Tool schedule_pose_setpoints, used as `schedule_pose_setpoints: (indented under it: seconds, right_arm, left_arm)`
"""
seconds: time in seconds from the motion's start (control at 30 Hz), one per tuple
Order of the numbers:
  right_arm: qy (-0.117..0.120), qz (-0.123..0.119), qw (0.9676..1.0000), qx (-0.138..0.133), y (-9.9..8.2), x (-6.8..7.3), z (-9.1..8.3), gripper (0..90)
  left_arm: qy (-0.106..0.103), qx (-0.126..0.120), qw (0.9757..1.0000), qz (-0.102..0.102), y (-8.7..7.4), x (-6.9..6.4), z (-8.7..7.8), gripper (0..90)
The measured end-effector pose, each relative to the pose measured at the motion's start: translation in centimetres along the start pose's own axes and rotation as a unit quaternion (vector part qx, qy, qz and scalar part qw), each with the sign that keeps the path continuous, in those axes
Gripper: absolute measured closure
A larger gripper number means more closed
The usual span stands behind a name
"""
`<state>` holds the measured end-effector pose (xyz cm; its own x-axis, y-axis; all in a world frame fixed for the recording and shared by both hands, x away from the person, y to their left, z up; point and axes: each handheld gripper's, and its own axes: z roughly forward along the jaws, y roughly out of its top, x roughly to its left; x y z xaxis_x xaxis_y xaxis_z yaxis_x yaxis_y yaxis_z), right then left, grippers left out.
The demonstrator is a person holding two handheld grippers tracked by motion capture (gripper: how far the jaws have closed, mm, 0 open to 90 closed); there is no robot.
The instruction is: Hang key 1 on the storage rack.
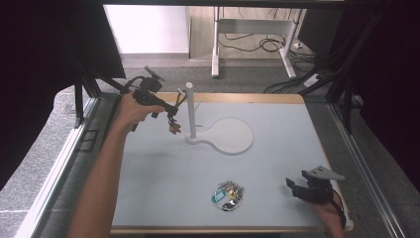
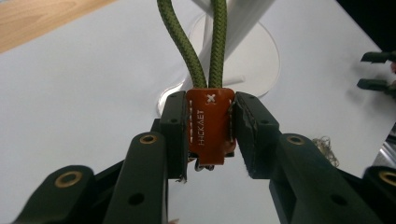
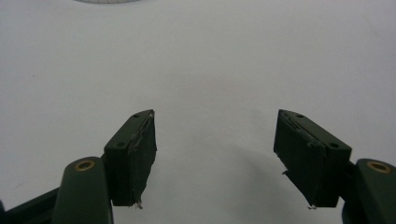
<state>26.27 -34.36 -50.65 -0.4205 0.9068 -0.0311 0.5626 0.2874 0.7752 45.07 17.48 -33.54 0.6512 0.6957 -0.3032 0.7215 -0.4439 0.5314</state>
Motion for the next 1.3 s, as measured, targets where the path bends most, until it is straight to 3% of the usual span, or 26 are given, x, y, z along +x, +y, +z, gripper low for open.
schedule_pose_setpoints:
  seconds: [0.4,0.57,0.7,0.87,1.07,1.3]
  right_arm:
    - [0.001,-0.005,1.0,0.004,0.0,0.1,0.2,29.6]
    - [0.003,-0.005,1.0,0.001,0.0,0.2,0.1,29.6]
    - [0.007,-0.008,0.9999,-0.004,0.1,0.5,0.0,29.5]
    - [0.019,-0.016,0.9996,-0.015,0.3,1.0,-0.4,28.6]
    - [0.037,0.002,0.9988,-0.032,0.7,1.6,-0.7,28.3]
    - [0.047,-0.028,0.9979,-0.034,1.2,2.9,-1.0,28.5]
  left_arm:
    - [0.002,0.002,0.9999,0.011,-0.8,-0.5,1.8,64.8]
    - [0.017,0.0,0.9995,0.027,-1.8,-1.6,1.9,59.7]
    - [0.025,-0.008,0.9986,0.046,-3.4,-3.0,1.5,55.3]
    - [0.009,-0.021,0.9976,0.065,-5.7,-4.9,1.0,50.8]
    - [0.008,-0.035,0.9958,0.085,-8.8,-7.1,1.2,49.6]
    - [0.011,-0.046,0.9943,0.095,-12.2,-8.4,2.0,49.0]
